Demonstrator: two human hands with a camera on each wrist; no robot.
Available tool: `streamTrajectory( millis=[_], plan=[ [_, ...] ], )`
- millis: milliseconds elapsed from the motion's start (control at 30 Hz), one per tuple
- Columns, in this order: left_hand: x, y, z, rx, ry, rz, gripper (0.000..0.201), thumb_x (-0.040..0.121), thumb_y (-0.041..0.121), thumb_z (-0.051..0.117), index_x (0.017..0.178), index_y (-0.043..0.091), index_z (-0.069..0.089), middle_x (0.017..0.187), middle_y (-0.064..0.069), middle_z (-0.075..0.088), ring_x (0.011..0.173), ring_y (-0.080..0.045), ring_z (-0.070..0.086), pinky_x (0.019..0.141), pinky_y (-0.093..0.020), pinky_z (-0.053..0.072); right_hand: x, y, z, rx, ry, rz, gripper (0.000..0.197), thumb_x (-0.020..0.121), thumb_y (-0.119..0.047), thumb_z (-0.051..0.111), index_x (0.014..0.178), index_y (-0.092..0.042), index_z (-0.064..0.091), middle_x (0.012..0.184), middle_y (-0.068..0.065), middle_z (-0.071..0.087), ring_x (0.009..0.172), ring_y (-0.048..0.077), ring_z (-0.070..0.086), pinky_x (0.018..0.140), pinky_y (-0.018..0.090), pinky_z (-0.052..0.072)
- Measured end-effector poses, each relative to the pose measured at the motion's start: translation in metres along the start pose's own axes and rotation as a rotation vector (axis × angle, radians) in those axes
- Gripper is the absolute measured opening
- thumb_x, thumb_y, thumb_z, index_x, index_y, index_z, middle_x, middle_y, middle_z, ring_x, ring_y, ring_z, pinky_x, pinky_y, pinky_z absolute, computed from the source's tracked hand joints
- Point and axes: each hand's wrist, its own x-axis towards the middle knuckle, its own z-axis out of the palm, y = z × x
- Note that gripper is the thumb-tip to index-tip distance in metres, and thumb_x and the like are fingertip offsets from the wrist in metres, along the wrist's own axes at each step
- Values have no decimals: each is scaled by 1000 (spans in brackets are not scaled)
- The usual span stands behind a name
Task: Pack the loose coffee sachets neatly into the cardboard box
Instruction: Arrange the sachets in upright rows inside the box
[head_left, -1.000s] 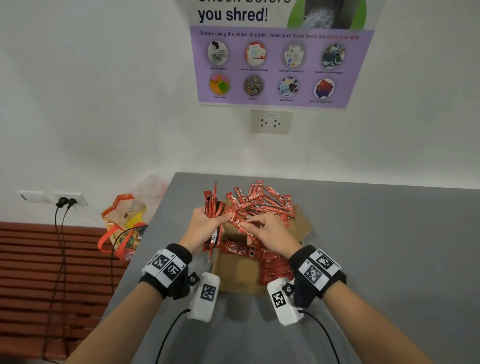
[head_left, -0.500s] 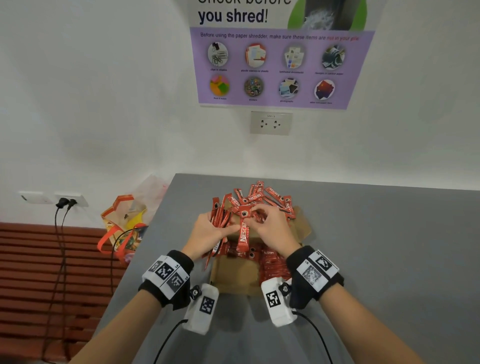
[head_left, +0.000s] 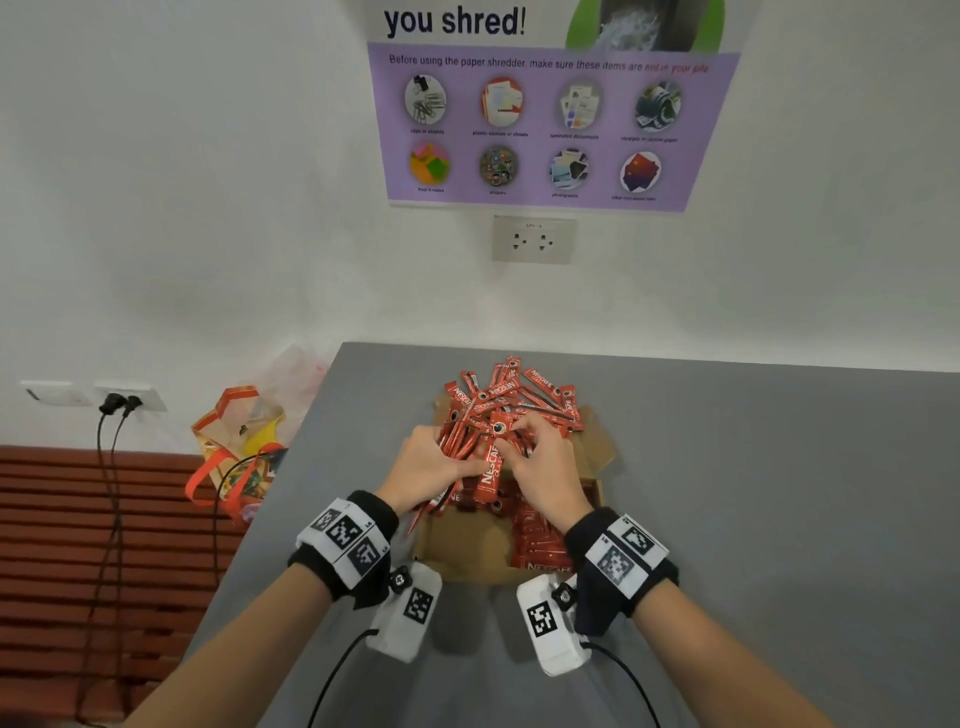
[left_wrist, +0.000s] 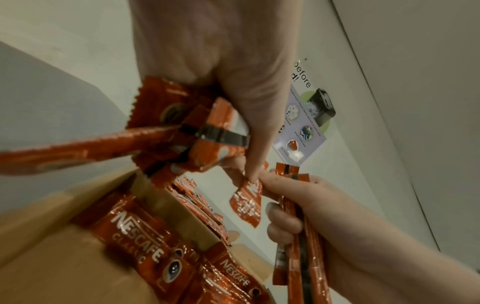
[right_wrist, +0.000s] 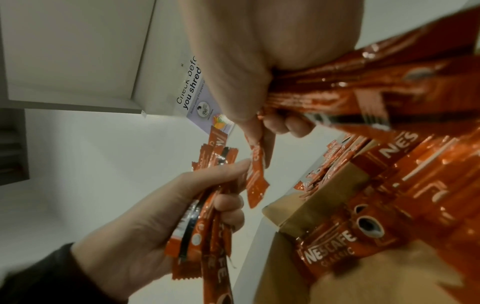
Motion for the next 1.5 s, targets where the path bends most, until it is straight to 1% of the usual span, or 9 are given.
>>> streamTrajectory(
  millis=[133, 233, 367, 433, 600, 767, 1033, 1367, 1500],
  plan=[
    [6, 6, -2, 116, -20, 3, 22, 70, 9, 78, 60, 16, 60, 61, 4, 63, 54, -8, 58, 58, -21, 45, 0, -3, -13, 77, -25, 34, 30, 84, -19, 69, 104, -17, 47, 87, -6, 58, 67, 3, 52, 60, 2, 38],
    [7, 6, -1, 417, -138, 29, 23, 74, 6, 74, 63, 15, 55, 66, 1, 63, 53, -5, 57, 51, -14, 45, 1, 0, -24, 62, -92, -14, 31, 82, -20, 71, 108, -23, 55, 89, -22, 56, 78, -13, 53, 71, 2, 41],
    [9, -7, 4, 683, -176, 76, 15, 79, 12, 69, 73, 10, 55, 82, -9, 65, 68, -22, 64, 63, -38, 56, -4, 9, -23, -237, -379, -17, 4, 82, -19, 71, 86, -18, 71, 76, -14, 64, 68, -5, 54, 71, 16, 48],
    [9, -12, 5, 730, -155, 95, 13, 80, 14, 69, 82, 7, 60, 85, -7, 65, 71, -23, 64, 65, -39, 56, -7, 14, -18, -305, -421, -11, 3, 82, -16, 71, 82, -18, 73, 79, -10, 69, 72, -2, 59, 78, 23, 51],
    [7, -24, 9, 674, -52, 90, 17, 81, 16, 69, 93, 7, 63, 92, -4, 66, 80, -19, 64, 70, -31, 55, -6, 9, -5, -459, -464, -25, 10, 81, -11, 68, 77, -19, 72, 70, -10, 67, 74, 6, 65, 77, 28, 54],
    [3, -33, 5, 564, 191, 56, 33, 84, 10, 63, 116, 7, 56, 114, -8, 54, 100, -22, 57, 82, -25, 46, 2, 9, 14, -580, -442, -47, 10, 82, -9, 64, 79, -17, 69, 85, 0, 70, 83, 18, 65, 81, 37, 53],
    [0, -44, 4, 538, 120, -68, 29, 84, 14, 64, 111, 8, 57, 105, -10, 66, 94, -25, 63, 76, -28, 50, 4, 13, 23, -734, -436, -70, 11, 89, -13, 51, 91, -7, 60, 96, 12, 64, 90, 32, 62, 73, 37, 47],
    [-5, -45, 6, 541, 131, -40, 15, 88, 20, 57, 99, 9, 58, 96, -10, 68, 88, -27, 64, 69, -29, 46, 6, 4, 37, -838, -494, -175, 23, 86, -24, 62, 97, -5, 56, 102, 12, 62, 94, 33, 61, 69, 34, 39],
    [-6, -48, 8, 549, 137, -44, 19, 89, 20, 58, 105, 11, 57, 98, -9, 67, 88, -25, 64, 77, -34, 53, 9, 2, 44, -841, -495, -189, 15, 89, -19, 58, 98, -7, 57, 103, 11, 63, 95, 31, 61, 71, 34, 41]
  ],
)
